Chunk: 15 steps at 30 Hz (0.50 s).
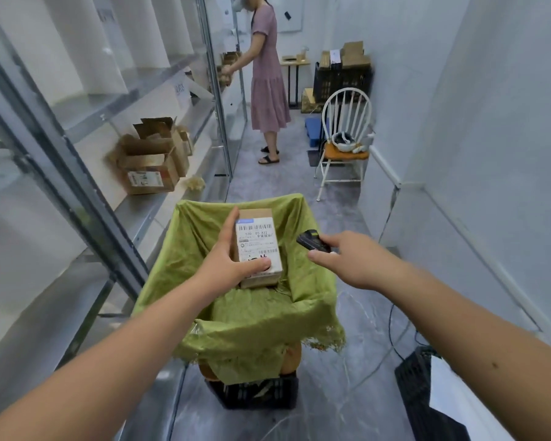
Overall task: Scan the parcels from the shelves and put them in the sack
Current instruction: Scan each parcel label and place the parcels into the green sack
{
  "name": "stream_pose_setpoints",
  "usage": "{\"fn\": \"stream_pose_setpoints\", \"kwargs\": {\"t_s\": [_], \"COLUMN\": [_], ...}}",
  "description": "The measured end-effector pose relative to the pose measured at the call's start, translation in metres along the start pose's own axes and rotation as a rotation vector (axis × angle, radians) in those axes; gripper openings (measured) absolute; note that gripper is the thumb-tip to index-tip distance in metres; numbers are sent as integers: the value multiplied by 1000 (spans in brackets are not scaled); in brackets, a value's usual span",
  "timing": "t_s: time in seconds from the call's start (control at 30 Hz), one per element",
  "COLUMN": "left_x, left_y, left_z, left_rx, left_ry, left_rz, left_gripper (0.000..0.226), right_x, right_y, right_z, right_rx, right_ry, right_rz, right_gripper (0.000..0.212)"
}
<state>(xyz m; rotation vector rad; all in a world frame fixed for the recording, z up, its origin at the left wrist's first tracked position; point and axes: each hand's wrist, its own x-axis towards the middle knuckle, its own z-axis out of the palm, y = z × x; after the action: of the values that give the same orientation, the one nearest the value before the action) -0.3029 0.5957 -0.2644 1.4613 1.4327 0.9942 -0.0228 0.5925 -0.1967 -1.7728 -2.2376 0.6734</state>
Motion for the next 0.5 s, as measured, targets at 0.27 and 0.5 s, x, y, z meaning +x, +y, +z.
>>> {"fn": "stream_pose_setpoints", "kwargs": {"t_s": [0.27,0.5], "left_x": [51,103], "left_y": [-41,-93], "left_z": [22,38], "left_rx": [-22,-66], "left_ry": [-37,-117], "left_rz": [-130,-227], "left_gripper": [122,123], "right_x": [47,96], "right_y": [26,36], "right_z": [16,42], "right_rx": [24,-54], "right_ry": [-84,-178], "right_rz": [54,144], "right_gripper": [50,46]}}
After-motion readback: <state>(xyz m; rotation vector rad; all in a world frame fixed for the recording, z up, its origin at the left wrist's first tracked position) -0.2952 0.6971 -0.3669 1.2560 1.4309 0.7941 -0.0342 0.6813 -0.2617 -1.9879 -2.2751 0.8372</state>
